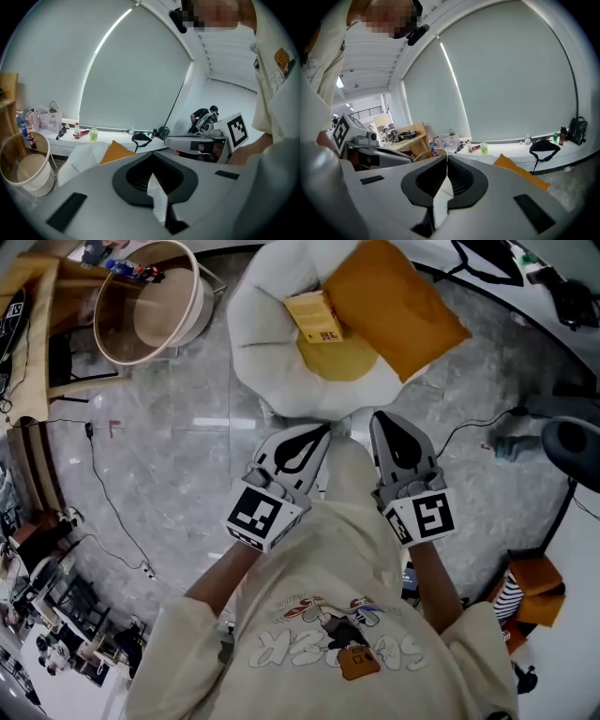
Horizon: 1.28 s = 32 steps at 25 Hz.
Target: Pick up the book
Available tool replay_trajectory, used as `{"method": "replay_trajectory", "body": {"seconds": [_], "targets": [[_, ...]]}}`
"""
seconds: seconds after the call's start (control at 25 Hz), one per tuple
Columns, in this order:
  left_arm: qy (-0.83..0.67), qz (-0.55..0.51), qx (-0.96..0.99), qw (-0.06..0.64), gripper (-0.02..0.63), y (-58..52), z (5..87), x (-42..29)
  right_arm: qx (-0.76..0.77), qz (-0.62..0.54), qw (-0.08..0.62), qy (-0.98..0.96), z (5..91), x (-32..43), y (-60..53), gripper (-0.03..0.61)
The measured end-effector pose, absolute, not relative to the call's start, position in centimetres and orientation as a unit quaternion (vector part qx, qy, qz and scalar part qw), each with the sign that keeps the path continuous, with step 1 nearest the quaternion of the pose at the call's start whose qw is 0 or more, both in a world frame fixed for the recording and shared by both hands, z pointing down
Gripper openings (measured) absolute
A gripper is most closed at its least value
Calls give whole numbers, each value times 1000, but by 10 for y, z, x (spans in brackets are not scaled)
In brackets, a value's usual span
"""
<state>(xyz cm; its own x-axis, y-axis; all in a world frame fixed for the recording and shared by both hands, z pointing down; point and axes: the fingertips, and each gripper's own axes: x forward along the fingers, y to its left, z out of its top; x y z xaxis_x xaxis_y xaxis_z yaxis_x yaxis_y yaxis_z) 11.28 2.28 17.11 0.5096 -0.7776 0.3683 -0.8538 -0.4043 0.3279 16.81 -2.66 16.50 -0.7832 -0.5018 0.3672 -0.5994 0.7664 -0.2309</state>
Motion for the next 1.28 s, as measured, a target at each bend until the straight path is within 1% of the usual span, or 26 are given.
{"method": "replay_trajectory", "body": {"seconds": [0.24, 0.44, 0.56, 0.68, 0.84, 1.04, 1.28], "targets": [[-474, 79, 841, 248, -5, -12, 204, 71, 304, 154, 182, -922, 204, 128, -62, 25], [-479, 92, 837, 248, -5, -43, 254, 27, 302, 163, 217, -914, 258, 100, -81, 25], [-481, 96, 831, 264, -5, -61, 281, 8, 296, 157, 235, -912, 285, 84, -94, 25], [-470, 101, 839, 254, -5, -73, 305, -1, 291, 155, 243, -913, 307, 72, -108, 26], [-471, 95, 837, 260, -5, -86, 332, -15, 285, 149, 259, -911, 337, 54, -130, 26], [-460, 107, 845, 252, -5, -92, 370, -8, 277, 150, 260, -913, 378, 41, -150, 26], [-458, 101, 839, 275, -5, -114, 417, -10, 270, 149, 271, -912, 424, 28, -184, 28]]}}
